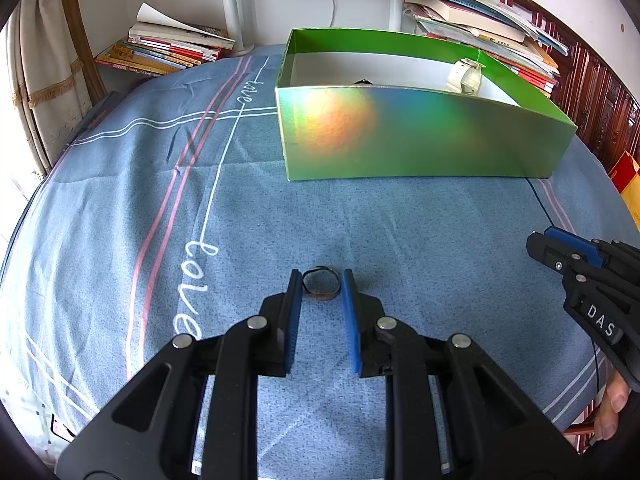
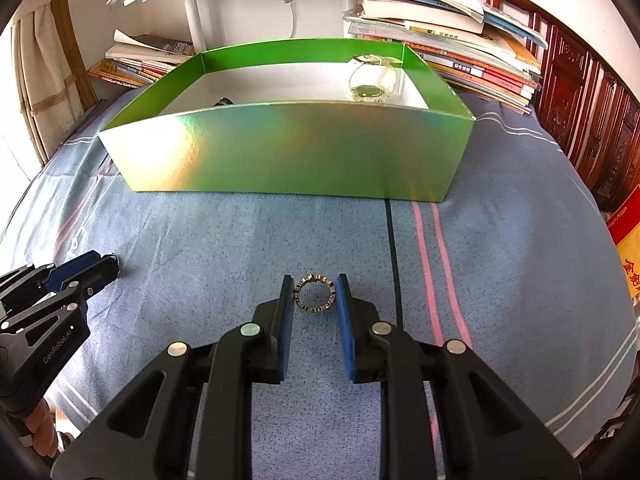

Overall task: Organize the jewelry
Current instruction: 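Carry both rings into the green box and open both grippers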

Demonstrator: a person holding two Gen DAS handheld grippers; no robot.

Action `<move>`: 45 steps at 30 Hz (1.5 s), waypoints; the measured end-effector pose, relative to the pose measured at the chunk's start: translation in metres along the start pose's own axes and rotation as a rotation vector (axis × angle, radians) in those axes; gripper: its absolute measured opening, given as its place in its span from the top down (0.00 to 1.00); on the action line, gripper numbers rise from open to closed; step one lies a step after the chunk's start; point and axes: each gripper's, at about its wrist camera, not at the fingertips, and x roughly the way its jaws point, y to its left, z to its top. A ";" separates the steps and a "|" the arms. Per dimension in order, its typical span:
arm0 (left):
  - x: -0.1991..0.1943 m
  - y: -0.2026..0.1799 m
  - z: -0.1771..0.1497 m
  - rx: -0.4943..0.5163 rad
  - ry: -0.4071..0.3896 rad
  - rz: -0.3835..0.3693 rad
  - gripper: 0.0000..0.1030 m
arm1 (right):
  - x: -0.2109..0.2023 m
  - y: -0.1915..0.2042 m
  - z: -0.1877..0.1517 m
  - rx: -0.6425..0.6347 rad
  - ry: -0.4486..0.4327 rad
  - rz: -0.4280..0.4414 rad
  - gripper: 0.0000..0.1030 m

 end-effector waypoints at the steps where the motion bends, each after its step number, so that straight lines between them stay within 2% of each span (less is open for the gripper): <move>1: -0.001 0.000 0.000 0.000 -0.003 -0.001 0.80 | -0.001 0.000 0.000 0.000 -0.003 0.000 0.80; 10: -0.001 0.004 0.001 -0.005 -0.003 -0.004 0.81 | 0.000 0.002 0.000 -0.001 0.003 0.002 0.80; 14: -0.013 0.005 0.010 -0.007 -0.033 -0.002 0.80 | -0.013 0.001 0.010 -0.004 -0.040 0.010 0.80; 20: -0.043 0.009 0.050 -0.007 -0.142 -0.026 0.81 | -0.049 -0.006 0.048 0.000 -0.171 0.039 0.80; 24: -0.050 0.002 0.097 0.015 -0.201 -0.044 0.81 | -0.054 -0.015 0.086 -0.011 -0.247 -0.016 0.80; 26: -0.041 -0.006 0.125 0.023 -0.193 -0.081 0.81 | -0.042 -0.023 0.104 0.001 -0.230 -0.019 0.80; 29: -0.013 -0.022 0.151 0.039 -0.168 -0.072 0.80 | -0.006 -0.035 0.121 0.022 -0.165 -0.046 0.80; 34: 0.035 -0.033 0.163 0.030 -0.076 -0.112 0.80 | 0.029 -0.042 0.118 0.036 -0.094 -0.044 0.80; 38: 0.050 -0.034 0.164 0.028 -0.065 -0.112 0.80 | 0.041 -0.041 0.118 0.027 -0.083 -0.038 0.80; 39: 0.051 -0.033 0.165 0.022 -0.064 -0.110 0.79 | 0.043 -0.040 0.118 0.028 -0.081 -0.034 0.78; 40: 0.052 -0.033 0.165 0.012 -0.068 -0.107 0.75 | 0.043 -0.040 0.118 0.032 -0.085 -0.028 0.70; 42: 0.050 -0.031 0.166 0.005 -0.080 -0.100 0.58 | 0.036 -0.043 0.117 0.044 -0.111 -0.020 0.57; 43: 0.047 -0.031 0.165 0.006 -0.090 -0.096 0.56 | 0.032 -0.043 0.118 0.047 -0.126 -0.021 0.51; 45: 0.038 -0.031 0.164 0.009 -0.113 -0.085 0.49 | 0.018 -0.044 0.116 0.049 -0.166 -0.033 0.45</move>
